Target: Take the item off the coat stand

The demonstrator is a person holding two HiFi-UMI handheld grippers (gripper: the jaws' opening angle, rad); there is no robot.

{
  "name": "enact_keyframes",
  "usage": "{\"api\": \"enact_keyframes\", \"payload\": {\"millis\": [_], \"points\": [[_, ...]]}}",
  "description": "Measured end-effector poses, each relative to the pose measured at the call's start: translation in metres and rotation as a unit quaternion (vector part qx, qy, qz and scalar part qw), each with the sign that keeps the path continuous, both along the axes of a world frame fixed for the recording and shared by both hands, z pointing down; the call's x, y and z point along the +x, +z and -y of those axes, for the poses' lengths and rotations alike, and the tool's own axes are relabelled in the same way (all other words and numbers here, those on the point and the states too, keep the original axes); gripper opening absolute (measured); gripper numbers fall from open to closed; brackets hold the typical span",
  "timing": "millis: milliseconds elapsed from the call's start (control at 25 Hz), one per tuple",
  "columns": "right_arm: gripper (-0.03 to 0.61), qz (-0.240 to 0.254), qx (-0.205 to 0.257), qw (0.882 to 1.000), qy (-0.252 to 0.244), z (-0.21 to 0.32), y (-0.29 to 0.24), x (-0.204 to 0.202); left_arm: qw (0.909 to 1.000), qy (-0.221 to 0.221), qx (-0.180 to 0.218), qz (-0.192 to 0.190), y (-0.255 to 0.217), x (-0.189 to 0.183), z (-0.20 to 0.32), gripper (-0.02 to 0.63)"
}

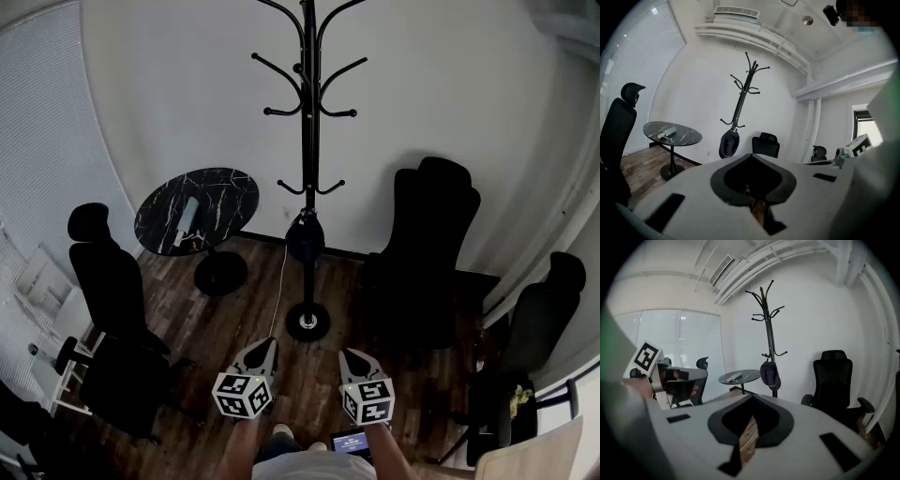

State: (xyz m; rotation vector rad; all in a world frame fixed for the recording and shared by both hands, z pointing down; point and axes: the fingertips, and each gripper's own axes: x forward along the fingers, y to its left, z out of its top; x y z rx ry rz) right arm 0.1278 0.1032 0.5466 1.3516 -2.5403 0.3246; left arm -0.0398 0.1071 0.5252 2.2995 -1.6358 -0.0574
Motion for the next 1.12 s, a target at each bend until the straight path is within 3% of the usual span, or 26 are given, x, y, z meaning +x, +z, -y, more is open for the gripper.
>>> {"api": "enact_keyframes", "payload": {"millis": [320,520,760,1120], "points": [[0.011,0.007,-0.002,1.0,0.0,-0.004,-0.004,-0.001,0.9999,-0.001,0.007,0.011,-0.011,-0.003,-0.007,0.02],[0.012,0.051,-0.023,0.998,-0.015,-0.008,-0.002,-0.009,1.0,-0.005,0.005,0.005,-0.012,-0.005,-0.008,0.02],[0.012,0.054,-0.029,0.998,-0.015,-0.003,0.005,-0.01,0.9999,-0.008,0.0,0.012,-0.006,-0.006,-0.01,0.02],[0.012,0.069,-0.041,0.997,-0.014,0.04,0.021,-0.025,0.9999,-0.013,-0.01,0.004,0.01,-0.024,0.032,0.02]]}}
